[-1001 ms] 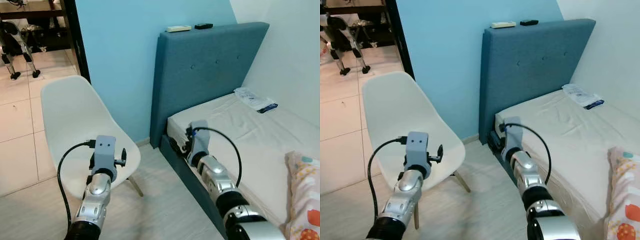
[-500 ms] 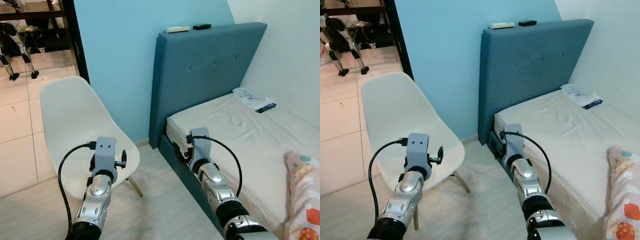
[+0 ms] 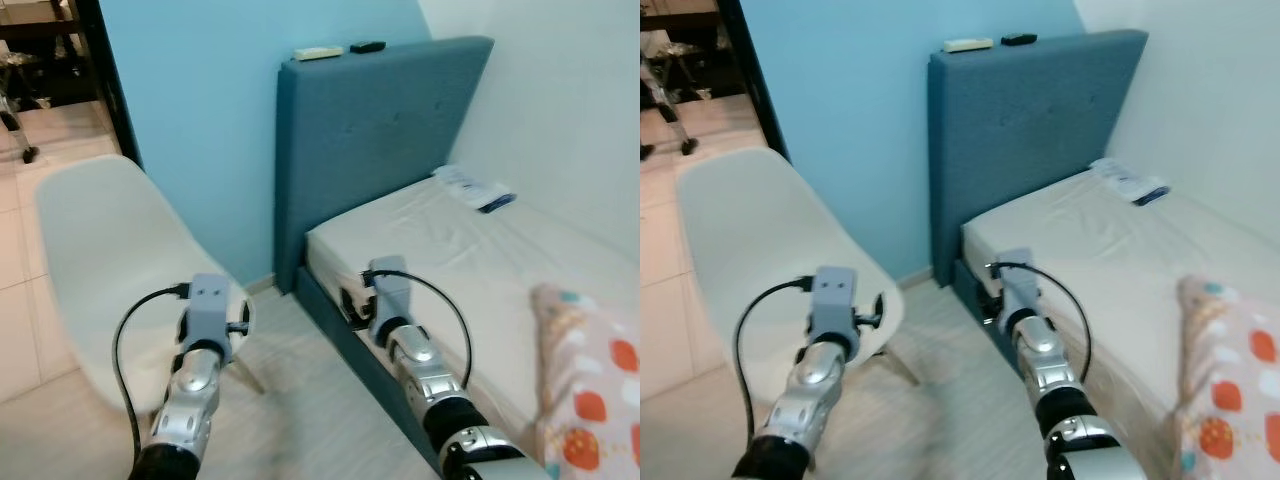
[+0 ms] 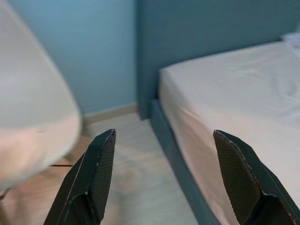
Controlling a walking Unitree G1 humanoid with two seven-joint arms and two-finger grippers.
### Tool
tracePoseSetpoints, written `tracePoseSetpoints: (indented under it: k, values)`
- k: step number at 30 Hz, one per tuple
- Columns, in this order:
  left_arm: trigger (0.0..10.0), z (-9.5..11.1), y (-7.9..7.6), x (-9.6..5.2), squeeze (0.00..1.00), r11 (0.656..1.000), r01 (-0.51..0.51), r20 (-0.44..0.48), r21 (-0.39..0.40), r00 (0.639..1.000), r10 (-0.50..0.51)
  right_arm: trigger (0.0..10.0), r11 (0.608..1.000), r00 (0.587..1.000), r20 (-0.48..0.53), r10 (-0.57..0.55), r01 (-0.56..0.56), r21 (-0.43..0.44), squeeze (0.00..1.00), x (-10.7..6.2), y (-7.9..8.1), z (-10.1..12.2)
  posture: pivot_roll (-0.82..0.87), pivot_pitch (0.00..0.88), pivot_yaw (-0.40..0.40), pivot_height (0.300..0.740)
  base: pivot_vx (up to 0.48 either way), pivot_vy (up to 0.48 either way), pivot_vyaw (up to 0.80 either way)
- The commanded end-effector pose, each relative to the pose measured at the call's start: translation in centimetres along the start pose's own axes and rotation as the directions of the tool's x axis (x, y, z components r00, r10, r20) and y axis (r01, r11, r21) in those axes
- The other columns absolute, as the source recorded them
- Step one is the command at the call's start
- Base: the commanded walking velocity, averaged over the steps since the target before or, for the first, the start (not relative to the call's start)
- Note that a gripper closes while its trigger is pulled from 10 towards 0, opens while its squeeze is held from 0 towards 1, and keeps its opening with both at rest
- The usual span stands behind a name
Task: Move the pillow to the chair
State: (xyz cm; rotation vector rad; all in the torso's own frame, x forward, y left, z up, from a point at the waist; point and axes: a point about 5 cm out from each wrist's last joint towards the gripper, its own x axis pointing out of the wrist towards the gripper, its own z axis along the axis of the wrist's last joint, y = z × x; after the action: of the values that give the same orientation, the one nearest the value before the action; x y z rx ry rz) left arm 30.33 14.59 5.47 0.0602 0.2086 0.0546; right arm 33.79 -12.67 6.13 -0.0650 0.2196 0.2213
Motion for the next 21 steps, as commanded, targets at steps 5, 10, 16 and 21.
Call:
tracePoseSetpoints:
  k: [5,10,16,21]
  values:
    - [10.0,-0.04,-0.28,0.0,0.0,1.0,0.014,-0.001,0.005,1.0,-0.014,10.0,1.0,0.999,-0.025,-0.02,0.021,0.011,0.0,-0.06,-0.3,-0.28,0.0,0.0,-0.092,0.74,0.0,0.0,-0.8]
    - [10.0,-0.07,-0.33,-0.04,0.0,1.0,0.014,-0.001,0.004,1.0,-0.014,10.0,1.0,0.999,-0.026,-0.02,0.02,-0.003,0.0,-0.03,-0.18,-0.23,0.0,0.0,-0.093,0.74,0.0,0.0,-0.8]
    - [10.0,-0.2,-0.31,-0.13,0.0,1.0,0.013,-0.005,0.003,1.0,-0.013,10.0,1.0,0.999,-0.037,-0.016,0.016,0.005,0.0,0.0,-0.13,-0.25,0.0,0.0,-0.094,0.74,0.0,0.0,-0.7]
    - [10.0,-0.22,-0.3,-0.16,0.0,1.0,0.015,-0.006,0.005,1.0,-0.015,10.0,1.0,0.999,-0.039,-0.015,0.016,0.006,0.0,-0.01,-0.09,-0.28,0.0,0.0,-0.092,0.74,0.0,0.0,-0.8]
